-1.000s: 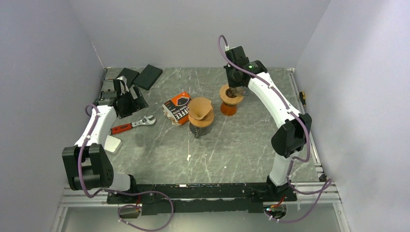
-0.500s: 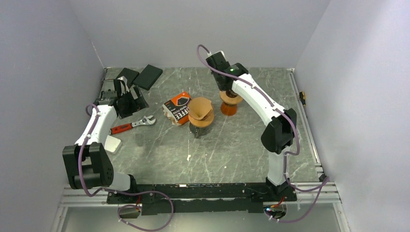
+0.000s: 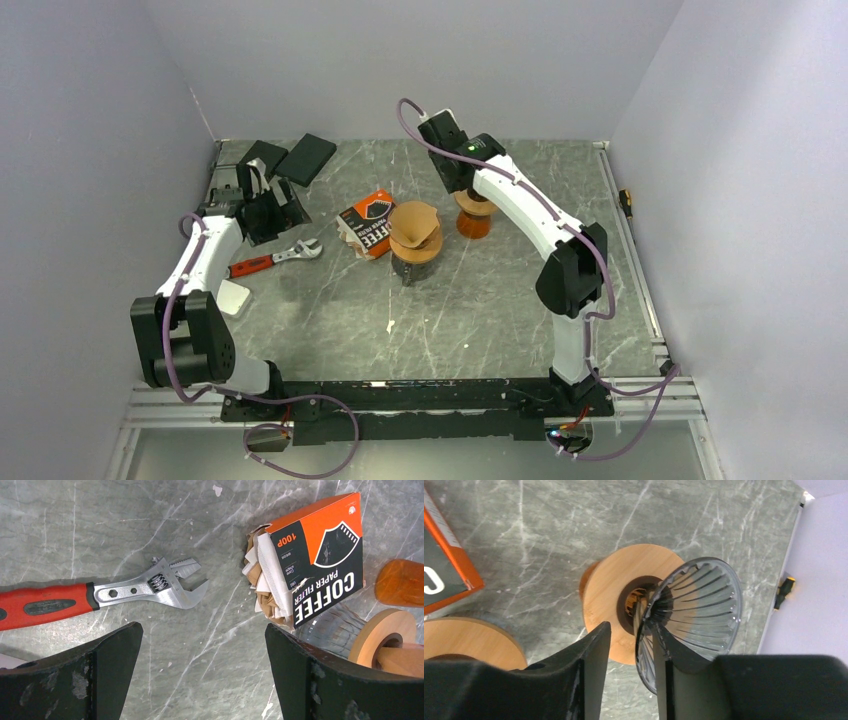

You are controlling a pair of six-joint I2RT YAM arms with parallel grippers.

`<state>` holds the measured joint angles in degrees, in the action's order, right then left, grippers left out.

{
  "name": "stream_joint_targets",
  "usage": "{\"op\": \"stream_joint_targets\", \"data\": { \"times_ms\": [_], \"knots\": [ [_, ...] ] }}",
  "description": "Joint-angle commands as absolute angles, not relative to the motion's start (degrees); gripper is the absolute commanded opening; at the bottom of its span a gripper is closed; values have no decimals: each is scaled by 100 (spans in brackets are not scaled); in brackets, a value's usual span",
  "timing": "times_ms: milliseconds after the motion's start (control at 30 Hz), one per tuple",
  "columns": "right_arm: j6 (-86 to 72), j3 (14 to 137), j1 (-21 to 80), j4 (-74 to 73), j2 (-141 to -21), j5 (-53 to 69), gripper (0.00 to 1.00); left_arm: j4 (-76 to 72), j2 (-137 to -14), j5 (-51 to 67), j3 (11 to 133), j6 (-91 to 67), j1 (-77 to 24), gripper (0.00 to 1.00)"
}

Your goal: Place the coffee filter in the dripper

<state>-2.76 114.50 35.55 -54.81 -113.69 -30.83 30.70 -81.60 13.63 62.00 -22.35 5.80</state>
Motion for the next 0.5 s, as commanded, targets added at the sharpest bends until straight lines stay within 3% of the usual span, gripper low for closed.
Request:
{"op": "stream_joint_targets", "data": {
  "times_ms": [0, 300, 467],
  "knots": [
    [-405, 11534, 3493, -5077, -11071, -2396, 44, 2884, -8152, 1548, 6400, -2312, 596, 99],
    [-986, 11438, 2906, -4722, -10717, -440, 64, 2835, -8508, 2016, 7255, -2326, 446, 100],
    [-1295, 11083, 2368, -4491, -10409, 339, 68, 3075, -8896, 1703, 8079, -2121, -81, 100]
  ]
}}
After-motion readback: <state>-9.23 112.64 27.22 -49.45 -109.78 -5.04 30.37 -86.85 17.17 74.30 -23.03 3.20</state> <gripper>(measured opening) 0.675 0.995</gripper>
